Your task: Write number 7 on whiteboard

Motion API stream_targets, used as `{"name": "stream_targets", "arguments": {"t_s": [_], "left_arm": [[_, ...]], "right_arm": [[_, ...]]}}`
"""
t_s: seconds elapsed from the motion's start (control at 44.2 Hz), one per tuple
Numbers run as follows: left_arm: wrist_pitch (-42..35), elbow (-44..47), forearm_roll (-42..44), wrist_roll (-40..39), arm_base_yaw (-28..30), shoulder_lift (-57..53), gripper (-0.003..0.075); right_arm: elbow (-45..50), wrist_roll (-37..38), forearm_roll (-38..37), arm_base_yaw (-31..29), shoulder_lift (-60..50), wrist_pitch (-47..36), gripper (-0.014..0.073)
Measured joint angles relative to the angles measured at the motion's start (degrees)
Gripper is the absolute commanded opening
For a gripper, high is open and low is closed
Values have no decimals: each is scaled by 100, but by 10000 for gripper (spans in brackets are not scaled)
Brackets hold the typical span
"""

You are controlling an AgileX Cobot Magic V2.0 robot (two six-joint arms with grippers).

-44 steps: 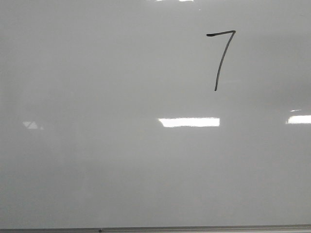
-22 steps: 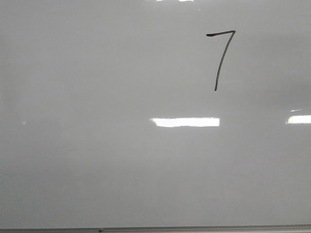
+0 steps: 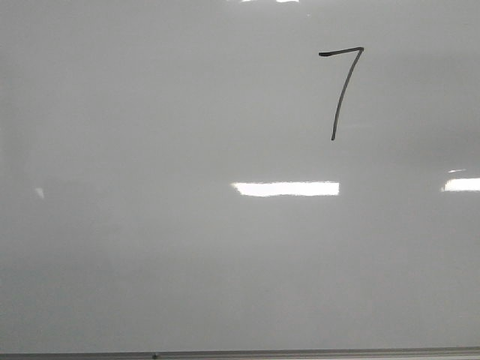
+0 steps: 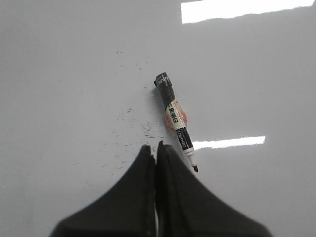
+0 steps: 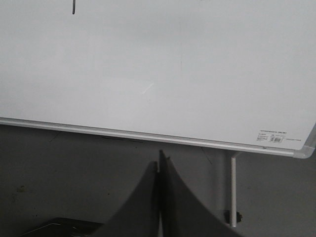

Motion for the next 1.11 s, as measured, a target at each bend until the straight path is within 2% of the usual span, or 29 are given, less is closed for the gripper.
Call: {"name": "stream_targets", "arguments": {"t_s": [0.905,1.109], "left_arm": [[-35,0,0,0,100,0,-21],[-35,0,0,-418,100,0,-21]], "right_arm": [[0,0,0,0,0,0,-69],[0,0,0,0,0,0,-69]]}}
